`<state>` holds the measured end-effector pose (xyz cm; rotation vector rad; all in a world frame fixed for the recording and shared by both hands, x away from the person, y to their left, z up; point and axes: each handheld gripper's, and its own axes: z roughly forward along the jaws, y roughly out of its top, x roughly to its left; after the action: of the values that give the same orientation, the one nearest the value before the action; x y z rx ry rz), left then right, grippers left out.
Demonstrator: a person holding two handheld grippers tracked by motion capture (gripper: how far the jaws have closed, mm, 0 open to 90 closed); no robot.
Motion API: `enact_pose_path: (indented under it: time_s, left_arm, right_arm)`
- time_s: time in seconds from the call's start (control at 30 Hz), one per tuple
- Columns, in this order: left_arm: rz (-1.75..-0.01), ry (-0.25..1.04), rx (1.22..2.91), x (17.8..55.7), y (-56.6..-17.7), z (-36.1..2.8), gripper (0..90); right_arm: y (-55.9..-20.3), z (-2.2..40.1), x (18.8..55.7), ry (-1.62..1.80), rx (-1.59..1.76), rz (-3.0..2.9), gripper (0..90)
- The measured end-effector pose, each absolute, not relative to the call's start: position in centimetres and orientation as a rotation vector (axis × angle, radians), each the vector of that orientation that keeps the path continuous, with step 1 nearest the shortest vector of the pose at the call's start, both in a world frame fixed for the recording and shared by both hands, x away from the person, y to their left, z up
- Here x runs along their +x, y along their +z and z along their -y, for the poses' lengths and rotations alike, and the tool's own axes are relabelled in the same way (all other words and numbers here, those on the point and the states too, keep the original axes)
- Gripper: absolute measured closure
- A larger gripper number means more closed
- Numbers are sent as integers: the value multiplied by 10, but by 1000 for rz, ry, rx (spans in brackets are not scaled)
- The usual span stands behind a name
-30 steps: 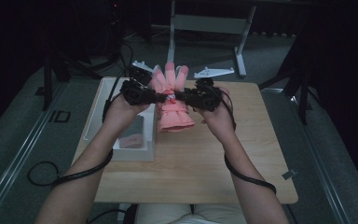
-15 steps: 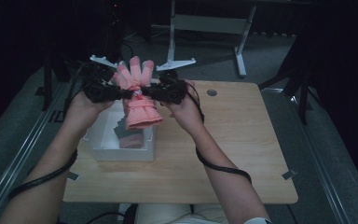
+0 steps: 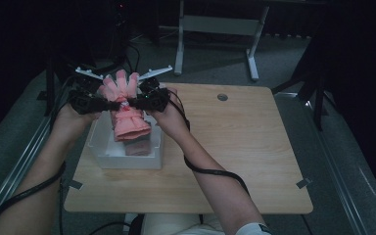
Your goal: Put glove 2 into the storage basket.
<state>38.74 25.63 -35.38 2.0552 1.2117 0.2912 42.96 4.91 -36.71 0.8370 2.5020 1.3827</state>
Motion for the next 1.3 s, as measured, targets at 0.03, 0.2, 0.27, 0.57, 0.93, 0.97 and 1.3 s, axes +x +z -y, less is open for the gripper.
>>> enact_pose_path:
  time_s: [0.03,0.2,0.27,0.57,0.93,0.97,1.3]
  left_arm:
    - [-1218,286,2057,390,-357,-257,774]
    - [-1240,251,2079,400,-377,-259,773]
    - [-1253,232,2080,403,-386,-260,774]
    - [-1301,177,2110,414,-412,-258,774]
    - [-1362,130,2178,418,-435,-263,769]
    - [-1365,129,2175,418,-436,-263,768]
    - [-1399,162,2214,420,-441,-266,739]
  right_arm:
    - [-370,-51,432,1370,847,-2509,721]
    - [-388,-57,439,1319,896,-2533,723]
    - [-396,-60,441,1282,907,-2554,729]
    - [-418,-68,450,1159,970,-2600,736]
    - [-441,-85,453,1028,1038,-2677,734]
    - [-442,-87,454,1012,1039,-2687,733]
    - [-446,-100,461,949,1103,-2712,706]
